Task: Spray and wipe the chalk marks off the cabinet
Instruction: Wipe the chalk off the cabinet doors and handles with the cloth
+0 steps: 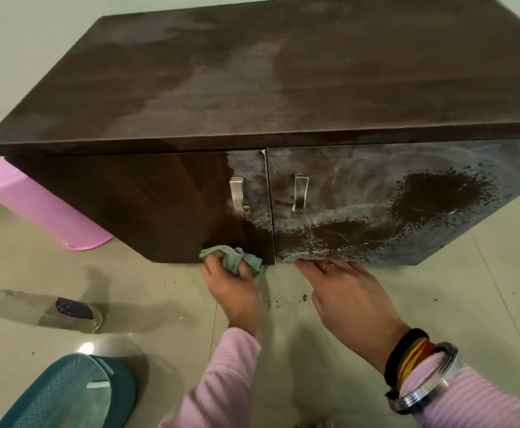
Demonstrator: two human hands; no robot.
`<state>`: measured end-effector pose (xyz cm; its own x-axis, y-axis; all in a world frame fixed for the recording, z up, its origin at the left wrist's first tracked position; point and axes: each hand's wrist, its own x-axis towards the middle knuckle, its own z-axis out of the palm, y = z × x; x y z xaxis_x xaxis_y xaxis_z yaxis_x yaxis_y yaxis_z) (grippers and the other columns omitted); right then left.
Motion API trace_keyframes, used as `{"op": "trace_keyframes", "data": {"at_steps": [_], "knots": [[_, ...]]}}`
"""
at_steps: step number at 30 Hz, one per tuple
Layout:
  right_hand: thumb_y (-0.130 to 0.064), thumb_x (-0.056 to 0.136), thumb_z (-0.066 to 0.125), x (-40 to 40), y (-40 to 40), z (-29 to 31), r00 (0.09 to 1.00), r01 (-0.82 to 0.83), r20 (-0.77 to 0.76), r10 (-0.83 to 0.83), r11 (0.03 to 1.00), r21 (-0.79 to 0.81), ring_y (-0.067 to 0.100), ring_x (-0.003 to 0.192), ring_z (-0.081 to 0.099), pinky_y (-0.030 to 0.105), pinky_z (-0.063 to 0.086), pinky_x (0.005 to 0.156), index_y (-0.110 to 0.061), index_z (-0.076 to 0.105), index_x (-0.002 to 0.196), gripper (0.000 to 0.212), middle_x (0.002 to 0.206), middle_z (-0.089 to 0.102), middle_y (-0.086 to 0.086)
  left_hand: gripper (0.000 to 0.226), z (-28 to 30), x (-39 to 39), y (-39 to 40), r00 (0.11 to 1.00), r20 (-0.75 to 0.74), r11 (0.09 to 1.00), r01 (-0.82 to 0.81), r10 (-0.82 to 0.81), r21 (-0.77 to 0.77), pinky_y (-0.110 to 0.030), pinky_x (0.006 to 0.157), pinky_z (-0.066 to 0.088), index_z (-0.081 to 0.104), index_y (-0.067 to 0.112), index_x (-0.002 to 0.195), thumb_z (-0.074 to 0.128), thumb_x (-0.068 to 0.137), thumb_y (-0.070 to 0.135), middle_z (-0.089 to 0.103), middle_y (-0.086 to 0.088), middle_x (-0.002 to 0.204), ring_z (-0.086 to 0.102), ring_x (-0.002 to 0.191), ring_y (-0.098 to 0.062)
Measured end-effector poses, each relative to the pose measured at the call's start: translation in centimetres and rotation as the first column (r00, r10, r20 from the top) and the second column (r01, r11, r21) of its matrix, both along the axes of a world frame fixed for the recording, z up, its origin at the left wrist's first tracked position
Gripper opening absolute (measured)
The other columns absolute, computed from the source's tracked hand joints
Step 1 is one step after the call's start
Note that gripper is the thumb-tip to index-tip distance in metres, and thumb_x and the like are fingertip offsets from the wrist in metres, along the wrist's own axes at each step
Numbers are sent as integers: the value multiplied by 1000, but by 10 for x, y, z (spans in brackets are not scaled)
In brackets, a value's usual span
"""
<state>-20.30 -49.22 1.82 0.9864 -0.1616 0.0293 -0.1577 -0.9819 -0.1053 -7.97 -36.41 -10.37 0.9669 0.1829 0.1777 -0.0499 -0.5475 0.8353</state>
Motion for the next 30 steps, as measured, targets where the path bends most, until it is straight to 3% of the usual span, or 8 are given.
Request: {"op": "trace_keyframes", "data": {"at_steps": [3,8,12,15,17,20,25,30], "knots": [[1,51,82,-3,-7,1,998,-2,55,4,999,-35,19,65,66,33,55,57,-19,70,117,70,78,73,-4,27,-16,4,-1,986,-167,999,21,-15,31,-34,81,45,54,7,93,68,74,-4,57,-12,99,56,86,-31],[4,54,78,-4,-11,2,995,-12,94,17,998,-55,22,72,71,35,57,64,-17,69,122,72,104,76,0,26,-14,-15,-31,959,-269,994,100,-88,31,-25,81,43,54,10,93,69,76,-1,56,-6,103,55,86,-23],[3,58,71,-7,-13,0,993,-22,118,30,997,-67,23,79,72,38,57,67,-17,69,121,66,117,73,2,32,11,-24,-37,983,-139,991,114,-122,-63,-32,84,52,60,13,96,76,72,-1,60,-3,99,58,85,-18],[2,61,55,-8,-14,4,991,-36,128,46,996,-79,24,78,72,39,57,66,-14,70,117,60,116,73,4,33,32,-19,-25,998,51,996,50,-46,-72,-24,83,48,61,13,102,74,74,2,59,-1,102,56,89,-14],[1,64,48,-9,-17,7,993,-37,109,48,995,-96,24,77,71,39,56,67,-15,69,117,59,109,75,3,33,41,-16,-25,994,110,998,17,-11,-53,-21,82,43,61,6,105,72,75,0,56,-4,103,50,88,-11],[-3,71,42,-12,-18,12,998,-40,51,45,994,-97,23,79,69,38,54,71,-20,66,116,54,92,75,-1,35,61,-33,-39,989,91,993,114,-114,9,-34,87,52,61,5,106,74,74,-5,54,-8,108,50,91,-13],[-16,75,62,-9,-15,23,1000,15,-18,-17,998,-60,22,78,68,37,53,72,-22,67,106,31,83,73,0,37,97,-23,-39,864,350,930,308,-362,203,-34,91,54,68,3,110,75,74,-1,59,-14,110,60,102,-28],[-26,74,68,-14,-8,29,1000,9,-26,-11,998,-54,23,72,65,38,51,67,-20,68,101,28,74,70,-1,43,87,-32,-35,933,250,964,233,-258,125,-23,92,44,65,3,116,73,74,-5,58,-17,112,59,101,-30]]}}
